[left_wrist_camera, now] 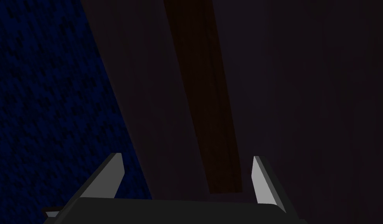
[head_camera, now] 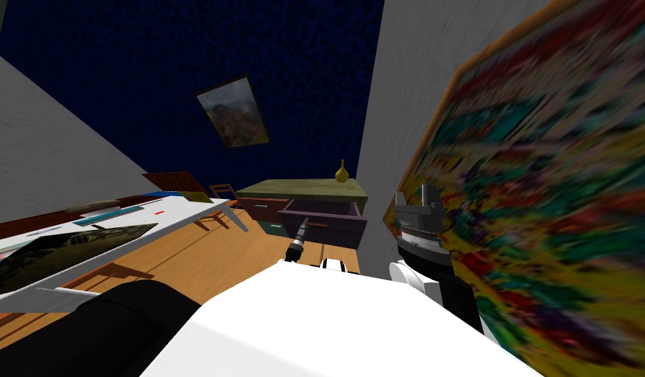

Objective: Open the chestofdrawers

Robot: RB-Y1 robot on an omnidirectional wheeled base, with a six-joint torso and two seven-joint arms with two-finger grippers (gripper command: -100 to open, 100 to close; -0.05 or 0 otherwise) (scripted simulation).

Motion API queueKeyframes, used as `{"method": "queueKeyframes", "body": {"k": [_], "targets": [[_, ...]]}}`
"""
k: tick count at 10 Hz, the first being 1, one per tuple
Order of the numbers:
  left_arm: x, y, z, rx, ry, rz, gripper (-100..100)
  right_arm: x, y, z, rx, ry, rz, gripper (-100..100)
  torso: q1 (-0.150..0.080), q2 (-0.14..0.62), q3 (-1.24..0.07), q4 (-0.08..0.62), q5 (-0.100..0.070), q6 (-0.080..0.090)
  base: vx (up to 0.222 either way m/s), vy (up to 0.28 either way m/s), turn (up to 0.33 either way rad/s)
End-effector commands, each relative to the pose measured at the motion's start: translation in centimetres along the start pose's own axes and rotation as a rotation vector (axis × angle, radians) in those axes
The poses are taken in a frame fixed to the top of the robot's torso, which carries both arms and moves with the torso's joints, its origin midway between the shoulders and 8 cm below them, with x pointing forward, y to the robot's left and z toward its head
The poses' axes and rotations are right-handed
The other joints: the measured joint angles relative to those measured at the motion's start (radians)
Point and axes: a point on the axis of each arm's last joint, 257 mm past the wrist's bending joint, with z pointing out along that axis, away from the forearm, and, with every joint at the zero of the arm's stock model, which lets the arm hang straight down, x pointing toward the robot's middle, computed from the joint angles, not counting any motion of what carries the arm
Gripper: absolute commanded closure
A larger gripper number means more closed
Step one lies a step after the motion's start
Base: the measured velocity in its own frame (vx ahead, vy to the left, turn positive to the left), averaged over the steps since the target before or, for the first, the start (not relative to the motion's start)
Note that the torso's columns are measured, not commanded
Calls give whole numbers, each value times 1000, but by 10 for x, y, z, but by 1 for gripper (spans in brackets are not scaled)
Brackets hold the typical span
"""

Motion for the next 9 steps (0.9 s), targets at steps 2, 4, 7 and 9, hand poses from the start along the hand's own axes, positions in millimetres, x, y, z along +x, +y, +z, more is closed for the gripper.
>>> {"method": "queueKeyframes", "body": {"k": [2,4,7,9], "targets": [[-5,-19,4,-3,-3,1,-100,0,0,0,0,0,0,0,-1,0,0,1,-1,0,-17,-4,-10],[-3,-11,0,-20,-1,-1,0,0,0,0,0,0,0,0,-2,3,1,3,-2,0,0,0,0],[-3,-8,-1,-27,-1,-1,0,0,0,0,0,0,0,0,-1,0,0,1,-1,0,0,0,0],[-3,-8,-1,-29,-1,-1,0,0,0,0,0,0,0,0,0,0,0,0,0,0,0,0,0]]}}
